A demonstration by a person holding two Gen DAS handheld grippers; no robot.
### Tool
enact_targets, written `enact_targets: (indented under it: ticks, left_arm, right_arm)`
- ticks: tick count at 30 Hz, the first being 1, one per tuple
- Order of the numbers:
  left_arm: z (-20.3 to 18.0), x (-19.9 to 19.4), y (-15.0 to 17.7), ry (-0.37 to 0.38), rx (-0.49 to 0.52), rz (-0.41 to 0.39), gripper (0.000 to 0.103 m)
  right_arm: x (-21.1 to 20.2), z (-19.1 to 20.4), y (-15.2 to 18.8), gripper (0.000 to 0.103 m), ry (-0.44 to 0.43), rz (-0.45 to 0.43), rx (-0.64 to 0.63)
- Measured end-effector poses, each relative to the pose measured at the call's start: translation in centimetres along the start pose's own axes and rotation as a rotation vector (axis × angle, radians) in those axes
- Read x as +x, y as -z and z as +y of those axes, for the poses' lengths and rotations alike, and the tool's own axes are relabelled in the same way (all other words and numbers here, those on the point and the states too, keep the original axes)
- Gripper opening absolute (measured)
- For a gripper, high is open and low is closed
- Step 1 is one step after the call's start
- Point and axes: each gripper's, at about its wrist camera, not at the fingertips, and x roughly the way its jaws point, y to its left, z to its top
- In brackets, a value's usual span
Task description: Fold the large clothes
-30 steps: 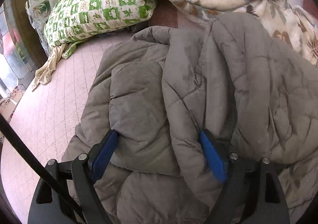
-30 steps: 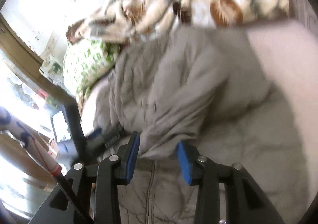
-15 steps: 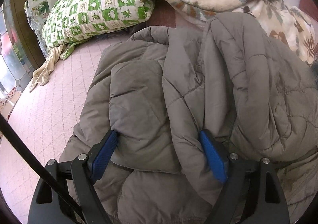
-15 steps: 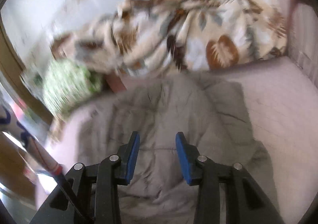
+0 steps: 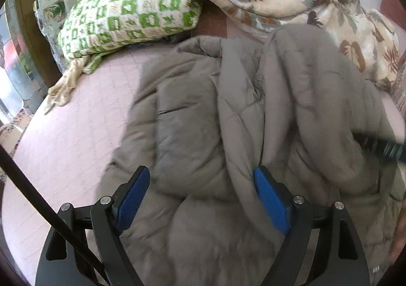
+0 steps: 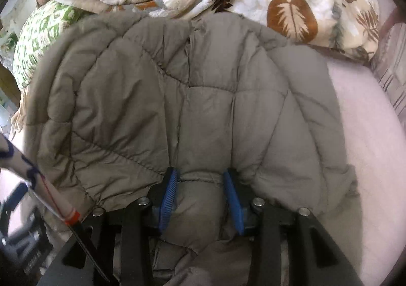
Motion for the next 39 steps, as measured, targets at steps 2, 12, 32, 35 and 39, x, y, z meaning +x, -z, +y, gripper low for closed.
enact_targets:
  ticks: [2,12,32,35,39]
  left_arm:
    - [0.7,-2.1,0.7,-0.024,0.024,-0.022,0.084]
    - [8.9,-6.8,5.3,-0.010,-0.123,-0.037,0.084]
    - [10.3,-6.4,6.2,0.028,-0.168,-0.069,0.084]
    - [9.5,-6.6,5.9,0.052,-0.158,-0.065,0.084]
    - [8.2,-7.1,4.9,0.092,-0.150,-0.065,0.084]
  right_arm:
    - [-3.2,0.1,-0.6,0.041,-0.049,-0.069,0.021]
    - [-4.6,8.8,-5.4,0.041,-0.075,-0.136,-0.064]
    - [-6.1,4.6,2.1,0.043,-0.058,-0.121,-0.094]
    - [-1.6,3.5,5.6,0.043,-0.036,0.006,-0.099]
    - [0.1,3.8,7.2,0.043,-0.002,-0.017,-0.116]
